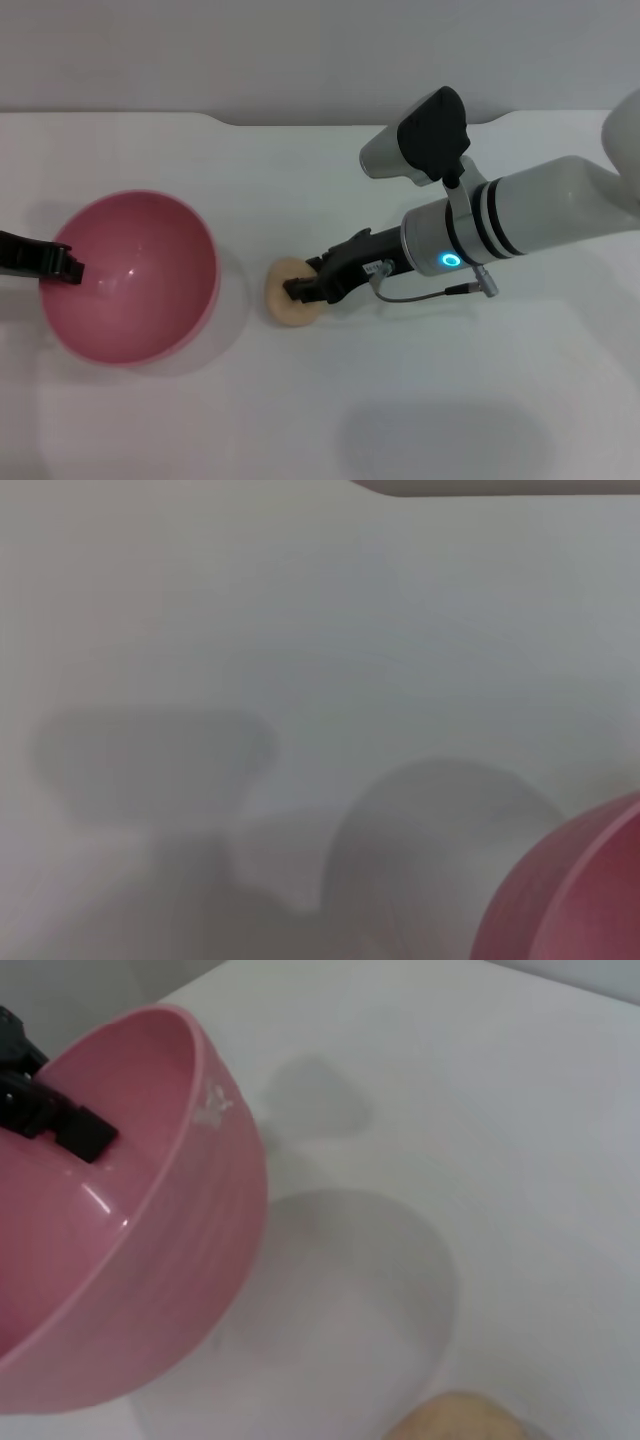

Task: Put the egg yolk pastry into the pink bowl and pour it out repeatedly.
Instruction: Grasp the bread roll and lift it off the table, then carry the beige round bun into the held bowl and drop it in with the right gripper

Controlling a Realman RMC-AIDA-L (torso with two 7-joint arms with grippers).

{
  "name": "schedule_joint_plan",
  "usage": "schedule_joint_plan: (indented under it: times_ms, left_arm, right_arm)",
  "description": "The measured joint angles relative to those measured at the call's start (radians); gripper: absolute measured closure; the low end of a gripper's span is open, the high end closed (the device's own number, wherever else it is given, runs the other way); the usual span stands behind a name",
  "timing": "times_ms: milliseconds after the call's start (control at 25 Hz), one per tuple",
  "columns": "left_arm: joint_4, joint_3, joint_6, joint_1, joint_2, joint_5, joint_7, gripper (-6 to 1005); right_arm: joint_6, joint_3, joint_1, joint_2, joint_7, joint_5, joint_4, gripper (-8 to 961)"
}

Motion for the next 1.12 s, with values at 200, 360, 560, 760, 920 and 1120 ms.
schedule_joint_plan:
  times_ms: [200,360,560,760,920,1120]
  left_arm:
    - [0.0,0.004,0.0,-0.008,0.001,0.0,0.0,1000]
    - [-0.006,0.011,0.0,-0.022,0.002,0.0,0.005,1001]
    - [-0.033,0.05,-0.005,-0.061,0.003,0.012,0.005,1001]
    - [-0.106,0.117,-0.01,-0.138,0.001,0.013,0.001,1001]
    - [-0.177,0.188,-0.011,-0.216,-0.002,0.013,-0.009,1001]
    - [-0.235,0.285,-0.031,-0.296,-0.009,0.012,-0.043,1000]
  right_arm:
    - [-0.005,0.02,-0.026,-0.007,0.0,0.002,-0.011,566]
    - [-0.043,0.109,-0.086,-0.017,-0.002,0.0,-0.062,619]
    - [-0.145,0.261,-0.206,-0.045,-0.026,-0.009,-0.196,656]
    - [-0.378,0.463,-0.307,-0.061,-0.134,-0.024,-0.367,698]
    - [-0.553,0.554,-0.31,-0.061,-0.161,-0.113,-0.467,715]
    - [-0.62,0.552,-0.278,-0.041,-0.156,-0.234,-0.557,737]
